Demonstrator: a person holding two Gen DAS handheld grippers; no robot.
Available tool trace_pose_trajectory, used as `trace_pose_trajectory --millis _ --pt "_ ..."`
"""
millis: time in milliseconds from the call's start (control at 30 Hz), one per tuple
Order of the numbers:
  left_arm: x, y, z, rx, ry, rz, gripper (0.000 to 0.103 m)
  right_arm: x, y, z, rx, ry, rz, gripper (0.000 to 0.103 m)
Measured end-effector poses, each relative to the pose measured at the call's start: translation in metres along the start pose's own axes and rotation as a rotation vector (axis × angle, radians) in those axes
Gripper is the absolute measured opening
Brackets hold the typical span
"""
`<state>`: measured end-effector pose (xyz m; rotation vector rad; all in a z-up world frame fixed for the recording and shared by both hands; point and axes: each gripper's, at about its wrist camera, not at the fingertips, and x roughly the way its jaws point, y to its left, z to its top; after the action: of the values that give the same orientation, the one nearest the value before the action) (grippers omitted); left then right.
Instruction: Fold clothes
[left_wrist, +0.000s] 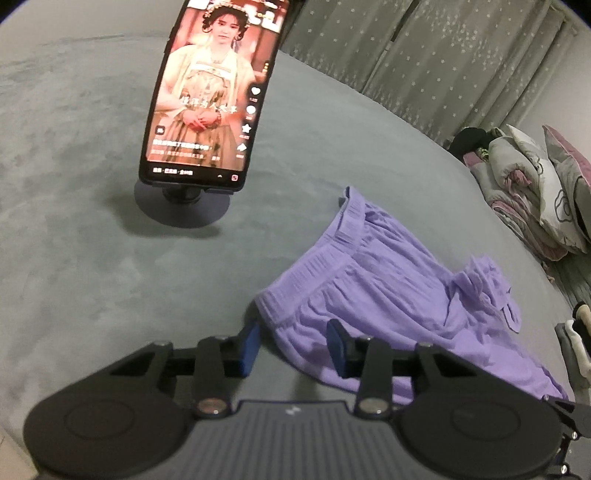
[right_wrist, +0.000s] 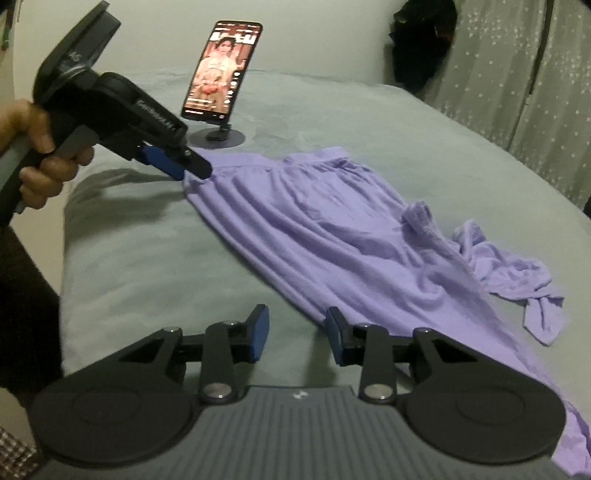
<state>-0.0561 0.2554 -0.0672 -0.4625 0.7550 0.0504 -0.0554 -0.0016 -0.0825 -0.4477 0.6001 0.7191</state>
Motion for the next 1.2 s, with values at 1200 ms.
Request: trace_pose_trajectory --millis 1200 --pt "-0.028 0.016 0.0 -0.023 -0.024 0.032 0.004 -0.027 0.025 0.012 -0.021 0.078 0.119 0.002"
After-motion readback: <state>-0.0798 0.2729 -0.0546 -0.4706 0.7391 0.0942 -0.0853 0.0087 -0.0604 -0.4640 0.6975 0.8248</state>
